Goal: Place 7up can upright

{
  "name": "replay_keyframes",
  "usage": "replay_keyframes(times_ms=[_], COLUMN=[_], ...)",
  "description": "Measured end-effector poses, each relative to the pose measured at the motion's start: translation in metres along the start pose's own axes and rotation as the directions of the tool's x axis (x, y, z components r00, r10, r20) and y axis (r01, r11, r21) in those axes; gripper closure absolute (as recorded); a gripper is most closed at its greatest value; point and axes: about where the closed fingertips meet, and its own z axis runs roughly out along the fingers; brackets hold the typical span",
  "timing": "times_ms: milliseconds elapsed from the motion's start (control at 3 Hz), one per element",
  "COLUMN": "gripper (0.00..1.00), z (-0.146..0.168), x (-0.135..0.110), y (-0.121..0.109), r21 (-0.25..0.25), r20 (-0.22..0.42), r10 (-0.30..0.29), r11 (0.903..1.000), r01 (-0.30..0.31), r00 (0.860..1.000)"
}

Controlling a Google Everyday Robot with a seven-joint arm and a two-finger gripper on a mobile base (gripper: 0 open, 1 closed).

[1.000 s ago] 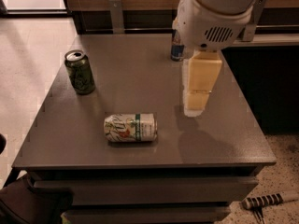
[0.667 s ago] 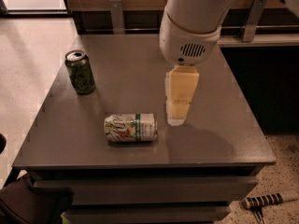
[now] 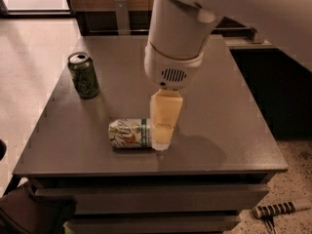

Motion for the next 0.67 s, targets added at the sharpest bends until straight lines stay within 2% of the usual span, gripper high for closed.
replay_keyframes(times_ms=[333, 667], gripper=[0.00, 0.00], z=[0.001, 0.017], x=[-0.008, -0.036], y=[-0.008, -0.027], r21=[-0.006, -0.036], r20=[-0.029, -0.104], r10=[0.002, -0.015], r11=[1.0000, 0.9993], r01=[-0.002, 0.012], r00=[1.000, 0.994])
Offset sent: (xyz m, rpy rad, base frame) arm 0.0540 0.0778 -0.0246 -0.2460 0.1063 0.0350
